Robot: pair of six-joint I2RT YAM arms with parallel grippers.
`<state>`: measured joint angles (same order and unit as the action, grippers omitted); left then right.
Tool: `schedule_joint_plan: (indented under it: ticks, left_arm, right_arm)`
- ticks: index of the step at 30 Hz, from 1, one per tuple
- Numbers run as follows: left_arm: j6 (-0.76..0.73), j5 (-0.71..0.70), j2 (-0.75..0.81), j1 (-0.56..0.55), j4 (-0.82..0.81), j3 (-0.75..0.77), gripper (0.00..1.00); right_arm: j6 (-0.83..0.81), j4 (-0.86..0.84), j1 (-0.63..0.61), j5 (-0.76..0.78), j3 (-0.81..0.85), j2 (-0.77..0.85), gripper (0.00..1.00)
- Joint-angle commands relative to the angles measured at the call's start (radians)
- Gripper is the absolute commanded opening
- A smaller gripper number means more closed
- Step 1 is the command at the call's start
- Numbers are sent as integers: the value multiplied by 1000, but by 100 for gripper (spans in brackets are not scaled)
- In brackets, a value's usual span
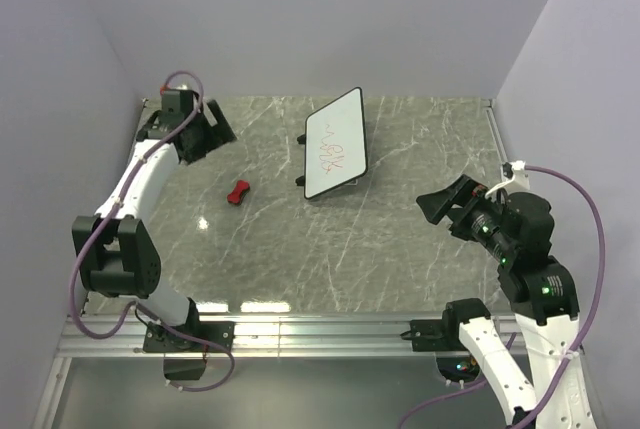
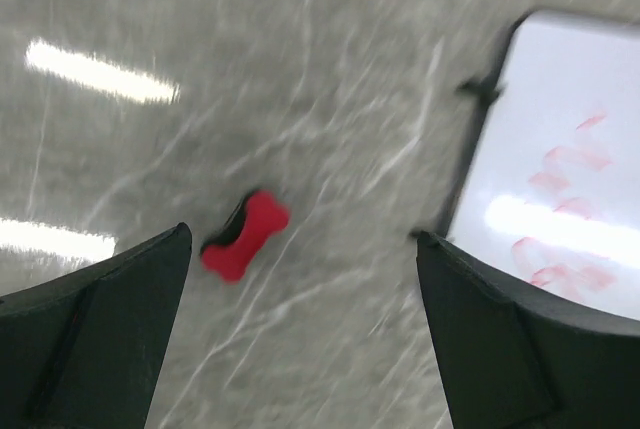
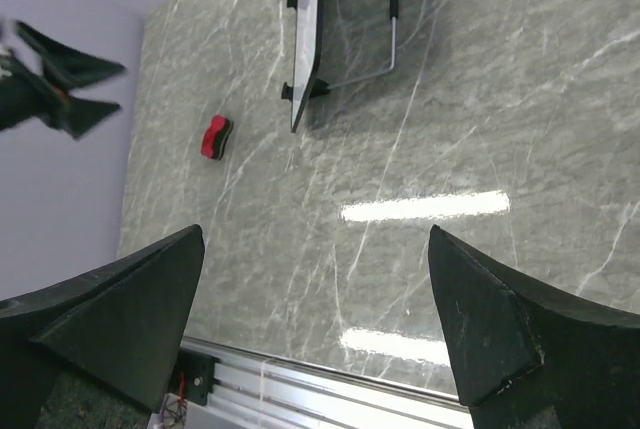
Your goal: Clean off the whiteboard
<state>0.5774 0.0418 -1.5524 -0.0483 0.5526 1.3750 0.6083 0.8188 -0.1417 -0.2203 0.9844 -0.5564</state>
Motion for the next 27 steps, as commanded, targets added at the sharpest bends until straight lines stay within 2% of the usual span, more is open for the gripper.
schedule_joint_plan:
  ticks: [1, 5, 10, 22, 27]
  left_arm:
    - [-102, -13, -15, -51, 109, -62, 99]
    - [-129, -74, -52, -84, 101, -119, 99]
    - [-191, -68, -164, -105, 73, -139, 92]
    - [-237, -83, -320, -125, 23, -103, 89]
    - [-252, -100, -367, -125, 26, -73, 84]
  right_arm:
    - [-31, 26, -6, 25, 40, 29, 100]
    - [-56, 69, -7, 48, 33, 42, 100]
    - [-67, 88, -6, 47, 22, 35, 100]
    - [-38, 63, -7, 65, 25, -8, 100]
    - [-35, 49, -7, 79, 20, -25, 100]
